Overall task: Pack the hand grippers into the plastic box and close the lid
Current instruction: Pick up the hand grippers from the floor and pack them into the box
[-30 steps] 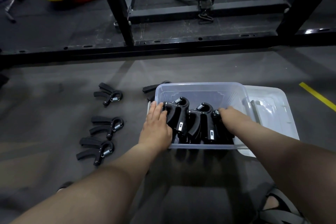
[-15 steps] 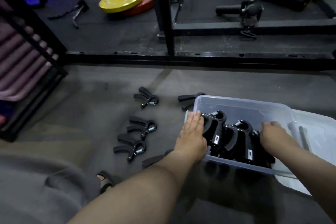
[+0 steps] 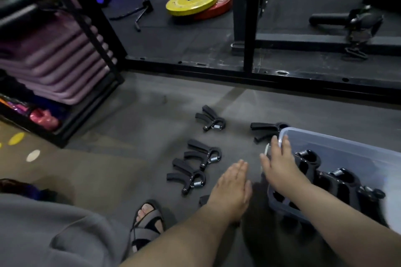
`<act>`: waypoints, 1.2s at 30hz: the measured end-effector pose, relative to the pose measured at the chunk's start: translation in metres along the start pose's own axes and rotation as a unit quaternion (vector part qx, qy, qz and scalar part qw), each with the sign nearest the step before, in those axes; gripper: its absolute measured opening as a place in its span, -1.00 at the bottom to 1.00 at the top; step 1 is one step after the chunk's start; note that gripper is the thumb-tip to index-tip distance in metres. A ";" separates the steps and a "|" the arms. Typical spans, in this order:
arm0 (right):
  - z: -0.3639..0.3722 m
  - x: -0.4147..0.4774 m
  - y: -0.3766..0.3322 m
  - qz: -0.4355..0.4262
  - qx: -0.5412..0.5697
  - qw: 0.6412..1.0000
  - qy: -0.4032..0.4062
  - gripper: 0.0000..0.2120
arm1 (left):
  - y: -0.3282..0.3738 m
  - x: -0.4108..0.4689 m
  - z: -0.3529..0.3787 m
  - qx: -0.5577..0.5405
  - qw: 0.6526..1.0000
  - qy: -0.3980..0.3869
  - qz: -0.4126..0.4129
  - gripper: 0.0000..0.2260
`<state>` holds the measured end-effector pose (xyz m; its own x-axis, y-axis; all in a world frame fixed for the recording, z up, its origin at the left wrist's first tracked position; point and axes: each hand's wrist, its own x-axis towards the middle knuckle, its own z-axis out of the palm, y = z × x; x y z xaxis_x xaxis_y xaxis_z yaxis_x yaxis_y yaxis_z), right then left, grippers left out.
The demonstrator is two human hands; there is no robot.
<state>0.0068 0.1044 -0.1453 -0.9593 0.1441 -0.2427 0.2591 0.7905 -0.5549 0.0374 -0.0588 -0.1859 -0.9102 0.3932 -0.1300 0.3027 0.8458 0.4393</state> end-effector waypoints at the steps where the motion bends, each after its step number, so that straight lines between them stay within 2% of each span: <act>1: 0.007 0.002 -0.003 0.011 0.001 1.000 0.005 -0.35 | -0.011 0.003 -0.001 0.004 1.000 -0.007 -0.028 -0.34; 3: 0.016 0.004 -0.006 0.027 0.017 0.999 0.018 -0.34 | -0.031 0.013 -0.008 0.015 0.996 -0.019 -0.082 -0.33; 7: 0.017 0.002 -0.004 0.013 0.044 0.999 0.027 -0.35 | -0.069 0.047 -0.027 0.046 0.983 -0.072 -0.159 -0.56; 11: 0.018 -0.002 -0.001 -0.019 0.094 0.994 0.051 -0.32 | -0.090 0.095 -0.049 0.075 0.969 -0.118 -0.202 -0.64; 14: 0.021 -0.002 0.001 -0.016 0.097 0.993 0.064 -0.25 | -0.094 0.129 -0.065 0.084 0.967 -0.120 -0.209 -0.67; 20: 0.027 0.000 0.003 -0.017 0.117 0.990 0.078 -0.17 | -0.121 0.190 -0.065 0.106 0.966 -0.117 -0.204 -0.58; 25: 0.036 0.008 0.011 -0.016 0.107 0.989 0.099 -0.11 | -0.141 0.216 -0.045 0.090 0.959 -0.142 -0.229 -0.35; 27: 0.038 0.009 0.012 -0.022 0.101 0.988 0.111 -0.14 | -0.144 0.218 -0.032 0.091 0.962 -0.127 -0.226 -0.39; 29: 0.038 0.008 0.011 -0.028 0.096 0.987 0.124 -0.19 | -0.143 0.214 -0.027 0.114 0.965 -0.080 -0.220 -0.52; 32: 0.038 0.007 0.011 -0.025 0.101 0.987 0.122 -0.16 | -0.136 0.206 -0.029 0.194 0.967 -0.034 -0.159 -0.69; 34: 0.037 0.007 0.011 -0.031 0.095 0.987 0.122 -0.17 | -0.138 0.206 -0.025 0.206 0.969 -0.013 -0.134 -0.66; 36: 0.036 0.006 0.010 -0.030 0.094 0.988 0.123 -0.21 | -0.145 0.209 -0.018 0.181 0.971 0.005 -0.153 -0.62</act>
<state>0.0075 0.0918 -0.1803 -0.9657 0.2590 -0.0180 0.1957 0.6806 -0.7060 -0.2023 -0.1058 -0.2607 -0.9755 0.1017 -0.1953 0.0958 0.9946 0.0395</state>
